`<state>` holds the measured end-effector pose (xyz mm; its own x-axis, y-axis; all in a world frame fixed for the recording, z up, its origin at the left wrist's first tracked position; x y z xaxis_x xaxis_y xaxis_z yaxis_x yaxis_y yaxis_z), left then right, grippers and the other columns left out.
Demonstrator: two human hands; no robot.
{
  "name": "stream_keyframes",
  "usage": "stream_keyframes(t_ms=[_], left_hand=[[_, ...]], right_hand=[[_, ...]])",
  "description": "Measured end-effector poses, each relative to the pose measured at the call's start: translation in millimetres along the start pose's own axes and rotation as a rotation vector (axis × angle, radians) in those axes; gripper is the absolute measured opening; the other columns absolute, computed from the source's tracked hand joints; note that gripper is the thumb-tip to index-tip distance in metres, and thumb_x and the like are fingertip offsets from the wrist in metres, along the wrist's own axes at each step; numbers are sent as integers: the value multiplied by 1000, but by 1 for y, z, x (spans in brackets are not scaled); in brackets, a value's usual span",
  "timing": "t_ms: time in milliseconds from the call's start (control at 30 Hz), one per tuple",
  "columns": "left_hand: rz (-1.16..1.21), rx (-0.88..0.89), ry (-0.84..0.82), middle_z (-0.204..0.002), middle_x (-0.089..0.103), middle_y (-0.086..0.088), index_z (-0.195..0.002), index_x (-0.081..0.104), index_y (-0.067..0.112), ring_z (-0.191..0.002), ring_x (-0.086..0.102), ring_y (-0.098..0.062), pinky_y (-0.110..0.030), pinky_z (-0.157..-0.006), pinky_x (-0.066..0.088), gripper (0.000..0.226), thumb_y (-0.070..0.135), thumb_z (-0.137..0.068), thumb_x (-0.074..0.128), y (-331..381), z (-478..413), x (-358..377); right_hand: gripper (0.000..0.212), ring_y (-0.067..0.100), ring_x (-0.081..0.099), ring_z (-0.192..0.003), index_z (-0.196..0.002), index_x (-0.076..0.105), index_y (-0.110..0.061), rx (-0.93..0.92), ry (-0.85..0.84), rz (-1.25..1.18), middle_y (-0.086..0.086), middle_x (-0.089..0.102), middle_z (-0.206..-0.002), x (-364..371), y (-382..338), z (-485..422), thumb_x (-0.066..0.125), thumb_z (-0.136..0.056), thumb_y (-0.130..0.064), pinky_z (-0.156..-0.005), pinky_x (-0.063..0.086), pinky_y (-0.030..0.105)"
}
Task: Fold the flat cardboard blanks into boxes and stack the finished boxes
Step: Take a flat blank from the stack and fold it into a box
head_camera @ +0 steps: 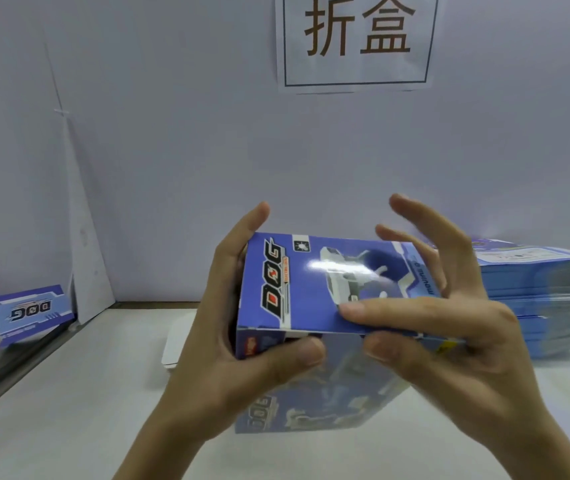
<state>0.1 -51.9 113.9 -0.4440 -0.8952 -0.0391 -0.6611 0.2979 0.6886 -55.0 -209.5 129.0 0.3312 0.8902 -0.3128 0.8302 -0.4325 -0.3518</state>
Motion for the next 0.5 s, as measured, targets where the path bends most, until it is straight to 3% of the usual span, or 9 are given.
stream_keyframes(t_ms=[100,200,267,367,433,500], left_hand=[[25,-23,14,-121,61,15,-135,38,53,-110,64,-14,-23,-73,57,87,54,-59,83,-9,1,3],[73,-77,44,-117,65,9,-133,43,50,-104,68,-19,-28,-69,58,90,54,-55,86,-21,0,-3],[90,-69,133,-117,67,1,-132,48,43,-100,69,-25,-32,-68,59,92,55,-50,88,-27,-3,-17],[236,-108,468,-114,70,-3,-132,51,32,-93,71,-22,-35,-67,60,97,60,-46,87,-44,-2,-51],[356,-159,666,-107,73,-1,-122,64,28,-88,73,-18,-31,-65,59,77,67,-57,78,-59,4,-67],[443,-192,749,-101,75,4,-100,76,34,-88,73,-15,-29,-64,59,46,68,-72,62,-69,8,-73]], right_hand=[[23,24,41,-138,-105,73,-35,-5,-14,15,-3,40,-148,1,-2,-1,64,-87,-47,-107,36,30],[29,19,37,-140,-113,68,-40,19,-44,102,-3,32,-153,7,3,0,63,-86,-50,-107,34,19],[52,8,28,-144,-130,53,-50,106,-106,115,-10,17,-159,13,13,3,66,-80,-56,-111,31,16],[87,-10,16,-143,-142,19,-64,330,-161,109,-28,5,-157,16,40,10,66,-69,-68,-113,23,19],[86,-21,12,-137,-141,11,-66,462,-214,207,-34,9,-153,13,62,15,58,-70,-79,-109,18,9],[91,-24,19,-127,-142,10,-63,614,-325,293,-36,15,-148,14,82,24,51,-63,-86,-107,21,14]])
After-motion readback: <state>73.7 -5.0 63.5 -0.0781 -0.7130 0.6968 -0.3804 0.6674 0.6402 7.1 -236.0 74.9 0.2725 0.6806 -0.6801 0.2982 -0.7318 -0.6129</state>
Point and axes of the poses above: each hand's wrist, its own z-axis away from the middle knuckle, its own x-axis out of the palm, y = z × x, the point moved 7 cm from there along -z, towards the middle knuckle
